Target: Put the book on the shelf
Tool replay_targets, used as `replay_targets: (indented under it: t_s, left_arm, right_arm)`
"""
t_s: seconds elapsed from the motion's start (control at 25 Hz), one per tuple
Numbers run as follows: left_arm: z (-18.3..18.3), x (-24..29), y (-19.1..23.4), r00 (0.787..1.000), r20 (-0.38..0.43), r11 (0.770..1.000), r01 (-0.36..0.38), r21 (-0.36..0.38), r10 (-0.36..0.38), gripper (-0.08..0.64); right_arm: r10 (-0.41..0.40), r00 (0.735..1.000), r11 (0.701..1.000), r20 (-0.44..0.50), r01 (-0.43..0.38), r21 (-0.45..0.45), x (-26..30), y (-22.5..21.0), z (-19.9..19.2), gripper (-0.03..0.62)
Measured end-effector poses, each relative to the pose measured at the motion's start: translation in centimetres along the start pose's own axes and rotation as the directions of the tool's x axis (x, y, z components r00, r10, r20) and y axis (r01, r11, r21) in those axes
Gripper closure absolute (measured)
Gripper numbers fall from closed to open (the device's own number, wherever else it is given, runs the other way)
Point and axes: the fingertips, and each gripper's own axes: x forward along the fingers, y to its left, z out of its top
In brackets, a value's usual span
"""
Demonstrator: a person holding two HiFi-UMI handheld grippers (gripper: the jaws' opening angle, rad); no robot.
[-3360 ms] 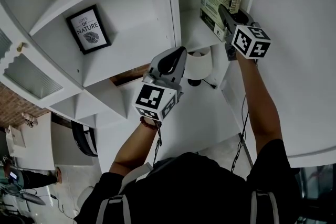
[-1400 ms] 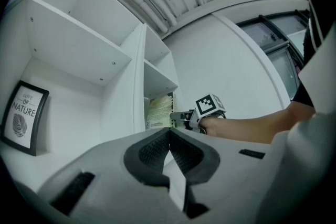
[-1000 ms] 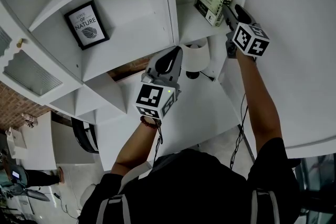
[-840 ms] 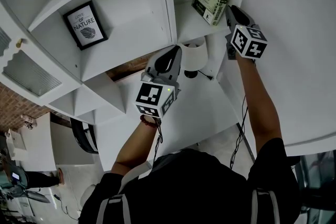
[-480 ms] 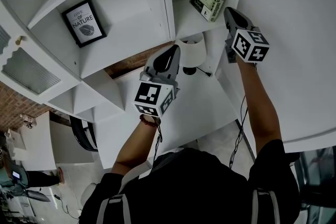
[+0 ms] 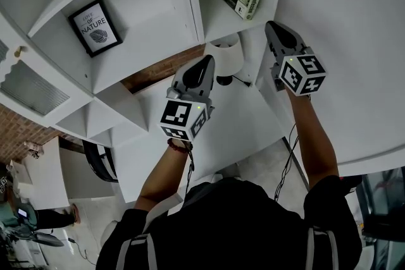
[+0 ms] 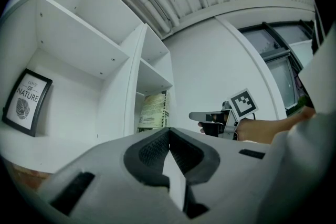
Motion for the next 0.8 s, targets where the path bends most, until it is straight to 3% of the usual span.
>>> replay_targets:
  t_s: [0.36,0.8]
  left_arm:
    - [-1.6,-0.4,-0.9,0.999,-0.031,1.000,0.009,-0.010,-0.010,0.541]
    - [-2.5,-2.0,-1.1,0.998,-0.055,1.000,0.000,-0.013,0.000,0.541]
  right_arm:
    - [0.050,0.999,0.998,-0.010,-0.050,0.038,-3.9,1.8,-0.9,0.557]
    - [0.056,0.998,0.996,-0.002,-0.056,0.069,-7.6,3.5,-2.1,0.559]
